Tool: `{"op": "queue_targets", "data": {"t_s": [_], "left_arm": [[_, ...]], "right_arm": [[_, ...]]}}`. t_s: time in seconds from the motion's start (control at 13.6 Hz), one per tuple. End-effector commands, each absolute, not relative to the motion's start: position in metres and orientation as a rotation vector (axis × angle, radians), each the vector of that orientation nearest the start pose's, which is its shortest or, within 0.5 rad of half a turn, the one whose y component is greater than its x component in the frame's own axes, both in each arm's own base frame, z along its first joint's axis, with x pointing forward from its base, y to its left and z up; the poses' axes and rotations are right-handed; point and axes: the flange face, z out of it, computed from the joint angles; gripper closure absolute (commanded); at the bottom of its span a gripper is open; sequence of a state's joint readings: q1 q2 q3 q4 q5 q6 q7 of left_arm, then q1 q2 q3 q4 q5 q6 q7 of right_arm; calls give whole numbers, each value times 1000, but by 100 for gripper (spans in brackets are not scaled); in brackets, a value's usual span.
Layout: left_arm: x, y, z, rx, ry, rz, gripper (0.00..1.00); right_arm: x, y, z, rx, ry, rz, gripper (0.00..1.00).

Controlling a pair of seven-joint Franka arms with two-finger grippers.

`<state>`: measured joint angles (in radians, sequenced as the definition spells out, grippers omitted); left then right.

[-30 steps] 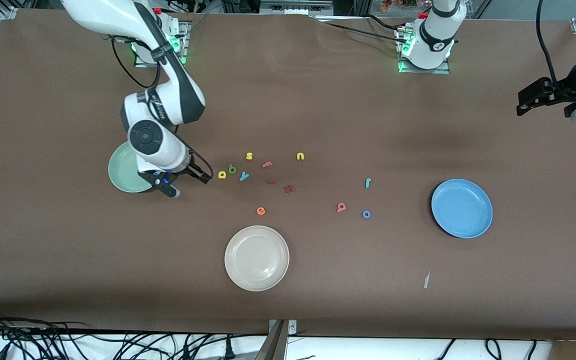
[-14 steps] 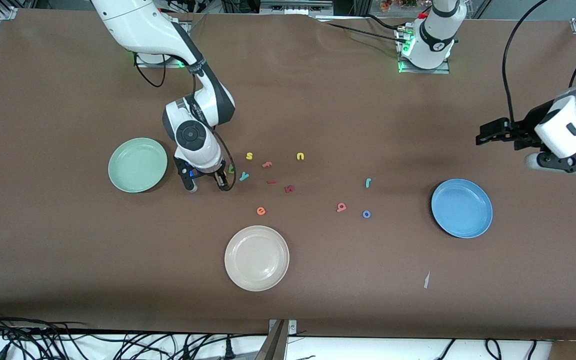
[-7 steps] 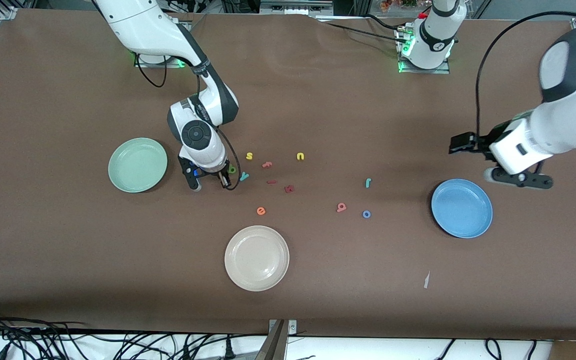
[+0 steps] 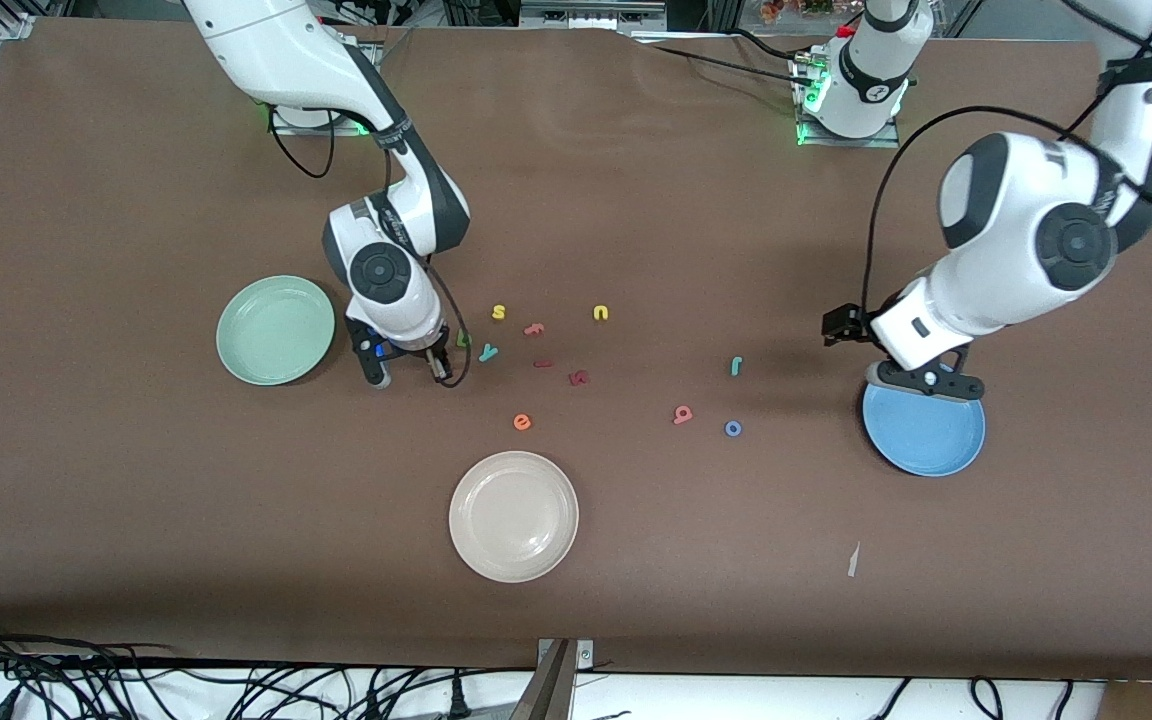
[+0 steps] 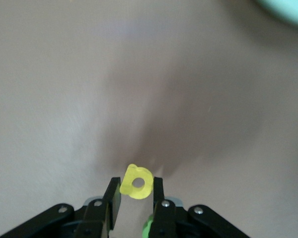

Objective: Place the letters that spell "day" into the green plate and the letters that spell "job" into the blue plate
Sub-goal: 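Drop the yellow letter on the green plate while the left gripper reaches letters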

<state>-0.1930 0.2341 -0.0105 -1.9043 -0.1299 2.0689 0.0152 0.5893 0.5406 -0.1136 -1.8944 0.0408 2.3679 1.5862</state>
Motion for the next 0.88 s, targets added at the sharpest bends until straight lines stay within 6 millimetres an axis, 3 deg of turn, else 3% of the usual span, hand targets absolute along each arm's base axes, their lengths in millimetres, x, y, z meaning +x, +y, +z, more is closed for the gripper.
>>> {"op": "queue_targets", "data": {"t_s": [0.0,0.15,0.29,0.51,0.59,0.66,0.73,0.81], "left_arm": [[574,-145,341,-3234,263,113,1],[571,-156,319,-3227,268,132,1],[569,-173,299,-3221,280,140,1],[564,-202,264,-3211,259,153,1],[561,-212,250,-3207,254,156,1],[557,-221,241,-3201,273,159,1],[555,-223,233,-3196,278,175,1],[553,-226,224,-3189,286,199,1]], "right_arm": [[565,248,261,-2860,1591,56,87],[567,201,268,-3035,1379,169,86],[556,152,266,-3134,1157,265,86],[525,84,237,-3141,1006,215,85],[512,75,222,-3138,977,160,82],[506,71,214,-3139,969,138,63],[506,71,212,-3142,970,146,27],[507,72,215,-3139,972,148,0]]}}
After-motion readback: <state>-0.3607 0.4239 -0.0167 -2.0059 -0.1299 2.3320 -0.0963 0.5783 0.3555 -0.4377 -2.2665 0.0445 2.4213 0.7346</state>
